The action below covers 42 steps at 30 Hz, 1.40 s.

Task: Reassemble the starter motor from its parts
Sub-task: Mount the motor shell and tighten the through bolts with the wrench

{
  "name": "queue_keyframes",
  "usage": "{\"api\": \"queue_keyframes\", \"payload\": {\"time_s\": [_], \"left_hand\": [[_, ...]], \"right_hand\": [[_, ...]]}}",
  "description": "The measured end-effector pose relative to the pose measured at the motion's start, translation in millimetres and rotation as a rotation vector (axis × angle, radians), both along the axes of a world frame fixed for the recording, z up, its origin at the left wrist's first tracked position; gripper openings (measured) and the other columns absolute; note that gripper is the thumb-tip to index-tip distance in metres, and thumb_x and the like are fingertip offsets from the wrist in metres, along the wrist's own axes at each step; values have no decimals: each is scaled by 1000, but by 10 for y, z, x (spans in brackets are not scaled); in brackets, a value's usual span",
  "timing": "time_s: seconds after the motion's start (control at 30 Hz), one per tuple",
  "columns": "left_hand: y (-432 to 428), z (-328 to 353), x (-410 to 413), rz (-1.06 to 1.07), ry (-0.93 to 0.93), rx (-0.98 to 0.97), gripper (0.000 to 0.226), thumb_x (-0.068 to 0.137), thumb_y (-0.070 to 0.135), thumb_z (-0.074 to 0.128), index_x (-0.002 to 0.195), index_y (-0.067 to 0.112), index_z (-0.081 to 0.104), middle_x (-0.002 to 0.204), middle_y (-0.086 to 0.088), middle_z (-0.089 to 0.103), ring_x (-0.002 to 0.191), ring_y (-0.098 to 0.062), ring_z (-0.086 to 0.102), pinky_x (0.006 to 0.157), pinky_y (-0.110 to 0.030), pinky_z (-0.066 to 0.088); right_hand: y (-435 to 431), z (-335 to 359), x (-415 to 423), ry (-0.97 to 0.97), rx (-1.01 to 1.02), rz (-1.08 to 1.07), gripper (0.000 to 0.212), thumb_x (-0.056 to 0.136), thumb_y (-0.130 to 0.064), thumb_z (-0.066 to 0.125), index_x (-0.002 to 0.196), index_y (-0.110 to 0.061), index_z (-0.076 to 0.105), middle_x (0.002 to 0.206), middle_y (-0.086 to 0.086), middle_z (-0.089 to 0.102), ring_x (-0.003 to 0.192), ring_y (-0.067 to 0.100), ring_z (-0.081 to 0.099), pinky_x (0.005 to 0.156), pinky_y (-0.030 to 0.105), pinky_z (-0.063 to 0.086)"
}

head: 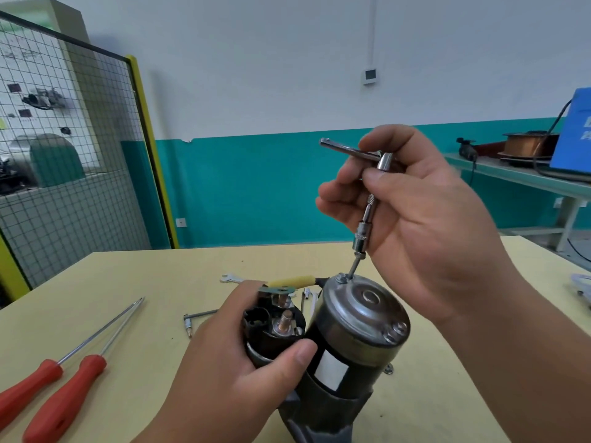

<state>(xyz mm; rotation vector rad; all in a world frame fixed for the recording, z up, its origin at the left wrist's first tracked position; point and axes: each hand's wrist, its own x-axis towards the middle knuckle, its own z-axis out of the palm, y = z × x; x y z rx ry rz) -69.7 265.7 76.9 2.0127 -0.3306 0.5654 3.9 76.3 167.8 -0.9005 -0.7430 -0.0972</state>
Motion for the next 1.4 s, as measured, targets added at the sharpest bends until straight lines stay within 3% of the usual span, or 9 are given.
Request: {"api": "queue_keyframes", "payload": {"time_s": [0.17,0.33,0.4,0.5,0.67,0.83,1.0,1.2,1.4], "left_hand": [[10,0,16,15,3,18,50,61,70,65,110,62,60,96,29,76,94,7,71,74,-6,48],[18,-32,39,9,28,-38,51,59,71,66,108,56,63,94,20,78,89,-4,75,75,-37,59],[13,-30,38,6,34,-57,50,60,70,68,107,53,64,93,16,78,86,-6,75,73,-46,62],[19,-34,51,26,26,-53,46,60,71,66,104,55,64,91,19,77,86,-2,73,70,-36,53],[36,-39,88,74,59,-68,48,60,75,62,105,59,62,93,24,75,90,2,70,71,-32,48],[66,-12,144,121,110,-121,51,52,71,59,103,64,61,89,27,74,87,9,68,61,-18,50],[92,-57,161,117,101,-150,48,58,72,61,103,54,64,83,21,74,71,-2,71,60,-36,50],[72,-35,146,105,84,-117,49,55,72,61,103,60,63,89,24,75,85,5,70,67,-24,48],[50,-34,129,80,62,-135,45,55,68,63,99,60,66,85,24,75,85,5,71,58,-5,50]], "right_hand": [[-16,-19,15,-24,-48,-14,34,103,8,37,102,-15,62,83,9,65,65,23,66,64,37,58],[-30,-38,30,-57,-68,21,33,99,5,39,103,-19,62,84,8,62,53,20,49,49,29,38],[-18,-60,33,-94,-78,31,34,98,2,41,106,-21,63,84,8,63,53,21,49,50,29,39],[19,-105,29,-172,-141,-5,43,97,3,41,121,-26,61,84,9,64,57,22,55,54,34,46],[7,-160,8,-363,-397,-203,68,105,0,39,151,-50,41,96,9,74,84,25,74,84,36,60],[101,-245,16,-356,-502,-324,73,105,-15,41,147,-73,25,107,0,78,105,21,75,95,35,56],[170,-260,48,-300,-505,-400,69,104,-20,41,147,-71,24,109,-3,78,106,15,75,94,36,60],[127,-218,46,-266,-532,-437,72,109,-11,44,147,-69,28,104,-6,79,100,14,77,86,37,63],[127,-214,77,-262,-507,-446,74,110,-11,42,144,-75,27,107,-4,78,96,16,78,84,35,64]]}}
